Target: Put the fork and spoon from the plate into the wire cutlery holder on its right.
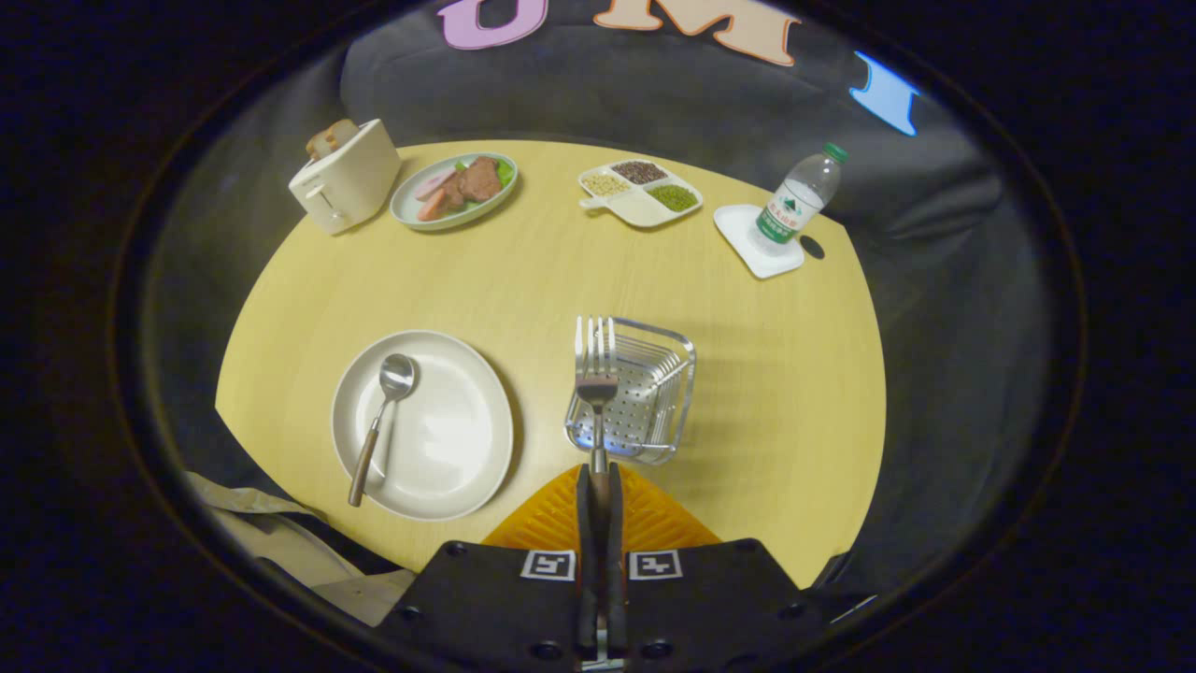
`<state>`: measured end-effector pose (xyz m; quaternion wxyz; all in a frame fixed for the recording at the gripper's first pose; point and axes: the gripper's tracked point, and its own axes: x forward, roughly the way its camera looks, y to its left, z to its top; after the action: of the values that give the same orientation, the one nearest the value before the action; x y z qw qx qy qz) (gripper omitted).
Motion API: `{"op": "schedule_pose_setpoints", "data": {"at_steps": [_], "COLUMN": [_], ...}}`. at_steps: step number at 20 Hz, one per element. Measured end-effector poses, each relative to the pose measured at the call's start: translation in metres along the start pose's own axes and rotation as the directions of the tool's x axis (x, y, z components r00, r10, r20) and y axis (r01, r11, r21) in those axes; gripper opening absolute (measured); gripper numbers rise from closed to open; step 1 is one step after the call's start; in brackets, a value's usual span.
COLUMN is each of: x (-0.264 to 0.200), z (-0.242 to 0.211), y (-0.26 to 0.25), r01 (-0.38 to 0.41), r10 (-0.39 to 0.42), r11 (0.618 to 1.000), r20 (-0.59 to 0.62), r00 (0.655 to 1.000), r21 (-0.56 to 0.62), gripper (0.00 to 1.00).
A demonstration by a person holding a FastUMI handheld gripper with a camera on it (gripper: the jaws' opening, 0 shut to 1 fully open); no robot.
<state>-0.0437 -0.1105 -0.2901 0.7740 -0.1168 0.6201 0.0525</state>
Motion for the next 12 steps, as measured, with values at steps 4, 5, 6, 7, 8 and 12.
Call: {"op": "schedule_pose_setpoints", "data": {"at_steps": [4,5,6,7,8,12], "x": [0.007,0.009,0.011,0.011,0.011,0.008], "z": [-0.010,-0.011,-0.011,-0.011,-0.008,0.002], "y": [-0.009,-0.009,-0.010,-0.010,-0.010,-0.009], "r01": [0.002,0.001,-0.001,0.000,0.001,-0.010], "r10": [0.001,0.003,0.005,0.005,0.004,0.013], "r11": [0.999,0.999,0.998,0.998,0.997,0.994], "r20": [-0.062,-0.070,-0.073,-0.074,-0.067,-0.029], "r00": [0.998,0.998,0.997,0.997,0.998,0.999], "r21": [0.040,0.048,0.056,0.065,0.071,0.107], "gripper": [0.07,0.08,0.09,0.10,0.11,0.23]}}
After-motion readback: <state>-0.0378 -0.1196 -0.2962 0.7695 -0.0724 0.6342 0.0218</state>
